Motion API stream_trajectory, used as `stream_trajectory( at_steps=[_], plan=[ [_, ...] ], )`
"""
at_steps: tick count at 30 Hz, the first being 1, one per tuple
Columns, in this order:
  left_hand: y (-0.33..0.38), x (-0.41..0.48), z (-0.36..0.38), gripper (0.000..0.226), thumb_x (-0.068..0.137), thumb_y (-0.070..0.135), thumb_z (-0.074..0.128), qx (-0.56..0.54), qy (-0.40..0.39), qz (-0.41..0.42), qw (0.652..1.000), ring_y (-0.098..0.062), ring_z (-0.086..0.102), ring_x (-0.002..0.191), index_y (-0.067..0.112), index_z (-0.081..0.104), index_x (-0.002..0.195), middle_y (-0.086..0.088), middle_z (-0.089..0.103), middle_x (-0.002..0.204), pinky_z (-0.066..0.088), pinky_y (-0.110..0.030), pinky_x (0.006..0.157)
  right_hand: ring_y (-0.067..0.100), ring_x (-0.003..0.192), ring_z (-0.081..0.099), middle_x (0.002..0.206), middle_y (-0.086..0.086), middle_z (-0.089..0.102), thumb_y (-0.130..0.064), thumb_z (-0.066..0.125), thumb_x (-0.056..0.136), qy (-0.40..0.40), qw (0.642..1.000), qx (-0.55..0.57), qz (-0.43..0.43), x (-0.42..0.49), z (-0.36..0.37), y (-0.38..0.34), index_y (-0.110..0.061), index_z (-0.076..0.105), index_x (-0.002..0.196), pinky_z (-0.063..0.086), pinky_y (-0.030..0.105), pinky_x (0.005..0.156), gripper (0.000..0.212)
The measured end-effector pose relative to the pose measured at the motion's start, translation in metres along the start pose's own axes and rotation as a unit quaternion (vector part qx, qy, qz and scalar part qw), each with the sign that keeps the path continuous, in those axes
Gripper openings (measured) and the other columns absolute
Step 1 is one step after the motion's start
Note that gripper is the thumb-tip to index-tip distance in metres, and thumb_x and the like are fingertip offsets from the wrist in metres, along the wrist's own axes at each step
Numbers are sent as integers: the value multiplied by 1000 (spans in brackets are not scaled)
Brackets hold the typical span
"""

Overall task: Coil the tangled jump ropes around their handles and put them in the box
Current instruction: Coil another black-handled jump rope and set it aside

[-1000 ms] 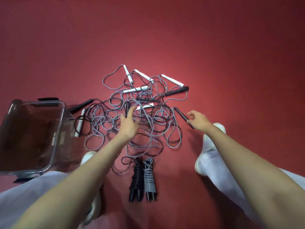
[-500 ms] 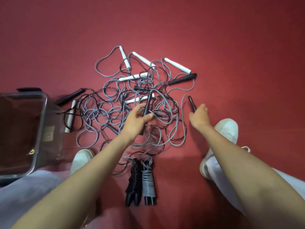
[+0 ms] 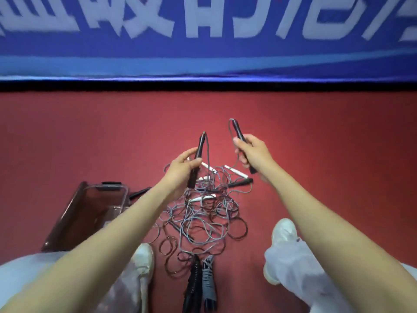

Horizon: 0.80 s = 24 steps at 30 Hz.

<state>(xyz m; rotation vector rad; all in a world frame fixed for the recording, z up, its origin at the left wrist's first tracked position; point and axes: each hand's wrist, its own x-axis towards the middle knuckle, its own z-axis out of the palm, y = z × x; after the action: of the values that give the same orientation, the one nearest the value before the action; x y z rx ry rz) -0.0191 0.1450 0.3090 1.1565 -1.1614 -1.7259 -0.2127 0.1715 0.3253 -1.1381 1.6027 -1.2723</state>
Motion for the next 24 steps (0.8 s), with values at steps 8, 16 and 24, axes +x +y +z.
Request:
stream_trajectory(
  at_steps=[8, 16, 24],
  plan=[
    [106, -54, -1, 37, 87, -9, 58, -98, -68, 156, 981, -12, 64, 75, 19, 62, 111, -2, 64, 85, 54, -28, 81, 9, 53, 49, 73, 0, 57, -21, 52, 99, 24, 987, 57, -148, -37, 12, -142, -12, 57, 90, 42, 21, 45, 14],
    [72, -34, 12, 30, 76, -1, 76, 21, -17, 183, 983, -14, 68, 88, 13, 70, 102, -5, 72, 95, 53, -23, 81, 25, 83, 59, 90, 17, 64, -21, 57, 96, -36, 992, 109, -43, -27, 47, -85, -5, 68, 92, 50, 44, 82, 20],
    [65, -11, 20, 20, 82, 21, 76, 188, 25, 210, 959, -2, 57, 70, 10, 61, 89, 8, 62, 77, 45, -13, 68, 25, 82, 67, 90, 10, 70, -15, 58, 95, -39, 988, 148, -24, -18, 32, -61, -6, 66, 95, 54, 39, 77, 12]
  ],
)
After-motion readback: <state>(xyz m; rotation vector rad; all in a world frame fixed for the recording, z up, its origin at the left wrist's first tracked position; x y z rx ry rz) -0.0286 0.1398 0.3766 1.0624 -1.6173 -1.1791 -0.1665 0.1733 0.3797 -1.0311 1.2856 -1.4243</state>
